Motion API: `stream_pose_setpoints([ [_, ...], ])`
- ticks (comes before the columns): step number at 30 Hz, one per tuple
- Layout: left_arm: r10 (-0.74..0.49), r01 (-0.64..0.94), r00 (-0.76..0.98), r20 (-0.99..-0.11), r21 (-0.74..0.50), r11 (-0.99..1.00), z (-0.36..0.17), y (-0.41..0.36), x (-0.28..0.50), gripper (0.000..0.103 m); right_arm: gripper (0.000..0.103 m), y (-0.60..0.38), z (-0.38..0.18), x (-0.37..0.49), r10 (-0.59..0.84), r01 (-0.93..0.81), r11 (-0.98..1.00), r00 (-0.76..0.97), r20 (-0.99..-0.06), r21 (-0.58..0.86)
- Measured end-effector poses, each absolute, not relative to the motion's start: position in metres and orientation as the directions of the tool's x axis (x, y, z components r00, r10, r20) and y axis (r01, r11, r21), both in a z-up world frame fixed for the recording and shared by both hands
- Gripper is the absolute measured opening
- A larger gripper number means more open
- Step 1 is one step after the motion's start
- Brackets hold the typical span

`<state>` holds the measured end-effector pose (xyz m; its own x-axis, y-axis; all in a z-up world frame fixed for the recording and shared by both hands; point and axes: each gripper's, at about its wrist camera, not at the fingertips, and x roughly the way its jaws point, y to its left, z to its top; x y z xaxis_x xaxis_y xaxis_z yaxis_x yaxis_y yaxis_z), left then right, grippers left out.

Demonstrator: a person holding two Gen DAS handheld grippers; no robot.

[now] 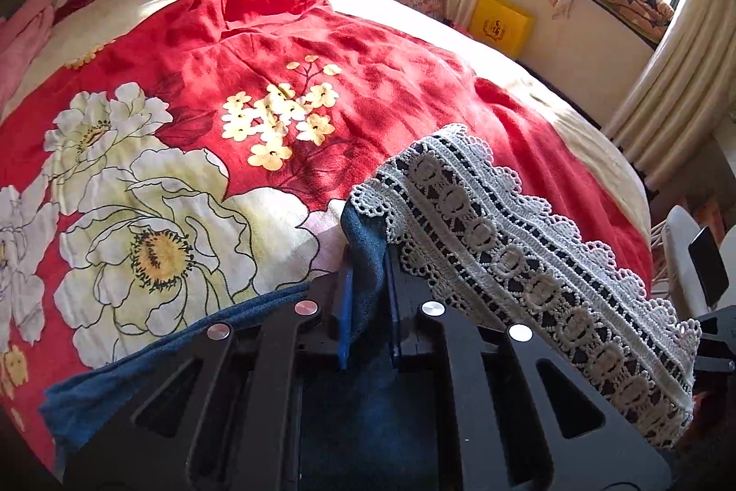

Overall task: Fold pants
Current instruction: 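Grasp the lace hem with both grippers and lift it, then fold the lace hem over toward the waistband with both grippers, then open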

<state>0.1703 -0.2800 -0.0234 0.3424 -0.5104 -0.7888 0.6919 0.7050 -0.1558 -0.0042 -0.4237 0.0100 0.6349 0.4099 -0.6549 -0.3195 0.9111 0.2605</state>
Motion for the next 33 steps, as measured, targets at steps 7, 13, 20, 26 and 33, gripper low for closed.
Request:
stream_pose_setpoints([
  [7, -0.582, 0.639, 0.382, -0.718, -0.250, 0.728, 0.005, -0.228, 0.173, 0.005, 0.028, -0.384, 0.044, -0.003, 0.450, -0.421, 0.883, 0.642, -0.620, 0.205],
  [13, -0.553, 0.568, 0.430, -0.714, -0.263, 0.780, 0.006, -0.169, 0.171, 0.005, 0.028, -0.330, 0.051, 0.004, 0.496, -0.528, 0.833, 0.584, -0.642, 0.165],
  [20, -0.495, 0.389, 0.452, -0.742, -0.336, 0.858, -0.013, -0.075, 0.168, 0.008, 0.028, -0.254, 0.029, 0.005, 0.485, -0.639, 0.766, 0.498, -0.719, 0.073],
  [26, -0.494, 0.240, 0.550, -0.673, -0.439, 0.866, -0.004, 0.011, 0.158, 0.008, 0.030, -0.205, 0.009, -0.005, 0.468, -0.710, 0.704, 0.439, -0.767, 0.023],
  [33, -0.529, 0.191, 0.546, -0.650, -0.518, 0.834, -0.016, 0.025, 0.153, 0.009, 0.051, -0.180, -0.003, -0.022, 0.511, -0.773, 0.632, 0.363, -0.780, 0.054],
])
